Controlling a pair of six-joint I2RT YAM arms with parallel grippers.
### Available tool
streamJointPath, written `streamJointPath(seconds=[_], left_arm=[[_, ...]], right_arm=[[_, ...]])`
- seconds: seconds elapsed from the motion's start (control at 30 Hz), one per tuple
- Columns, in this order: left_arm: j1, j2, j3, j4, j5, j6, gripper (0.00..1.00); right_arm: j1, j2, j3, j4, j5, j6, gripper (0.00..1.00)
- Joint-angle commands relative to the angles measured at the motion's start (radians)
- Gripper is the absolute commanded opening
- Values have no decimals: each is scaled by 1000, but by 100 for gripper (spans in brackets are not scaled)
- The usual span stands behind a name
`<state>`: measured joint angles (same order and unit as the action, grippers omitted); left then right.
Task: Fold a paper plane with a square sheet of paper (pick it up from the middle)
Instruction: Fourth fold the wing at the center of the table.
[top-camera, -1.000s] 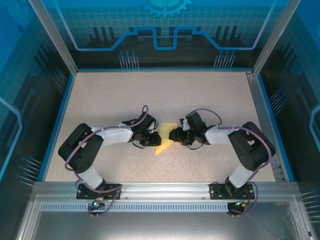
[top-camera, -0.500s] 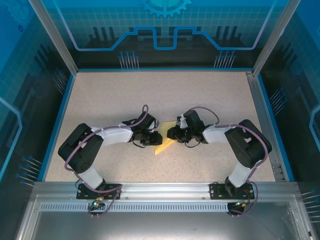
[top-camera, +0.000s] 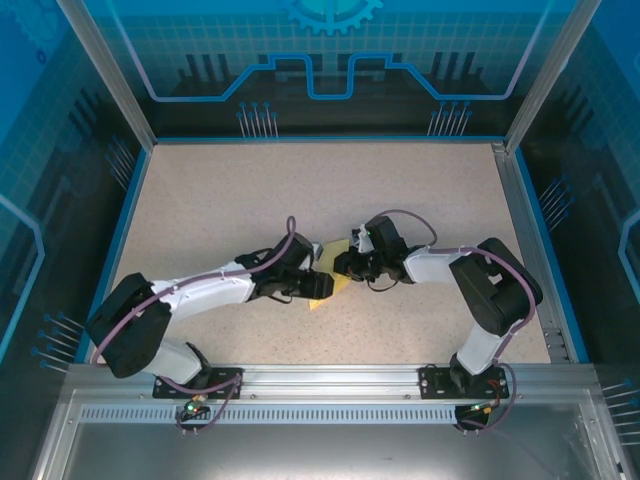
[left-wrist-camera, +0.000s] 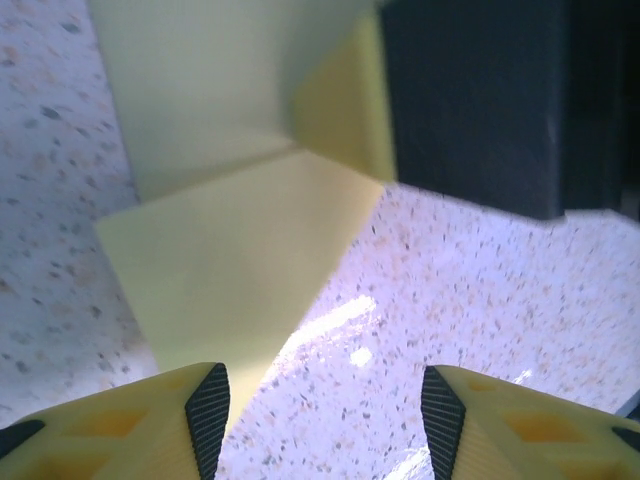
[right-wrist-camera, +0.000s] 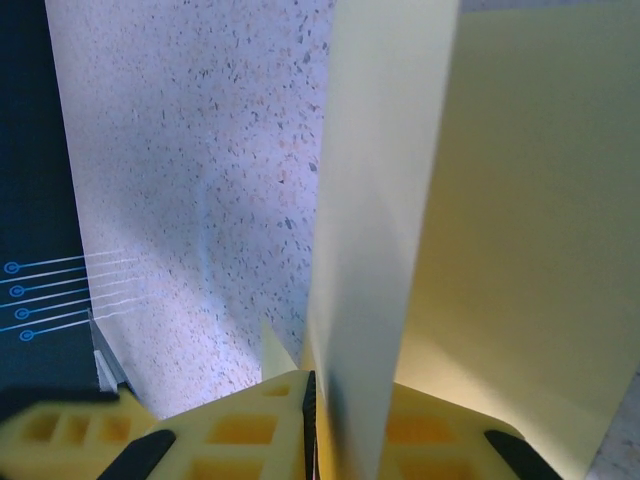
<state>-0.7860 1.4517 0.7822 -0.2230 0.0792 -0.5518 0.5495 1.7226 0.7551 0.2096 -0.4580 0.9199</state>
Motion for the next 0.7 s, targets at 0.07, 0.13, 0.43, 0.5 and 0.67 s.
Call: streamJointPath(seconds=[0.07,0.13,0.43,0.5,0.67], left_arm=[[-109,25,11,-100,-280,-58,58],[-141,54,23,-111,-340,-70,58],[-239,187,117,-140,-520,-92,57],[-251,199,131,-149,-553,-94,57],[-262,211,138,-170,-613,-105,51]], right_arm=[[10,-13,31,-48,-30,-6,16],[11,-14,36,-53,-33,-6,16],[12,-23,38,-72,-39,-10,16],[12,-25,38,-74,-39,-9,16],[12,-28,41,-79,-38,-10,16]])
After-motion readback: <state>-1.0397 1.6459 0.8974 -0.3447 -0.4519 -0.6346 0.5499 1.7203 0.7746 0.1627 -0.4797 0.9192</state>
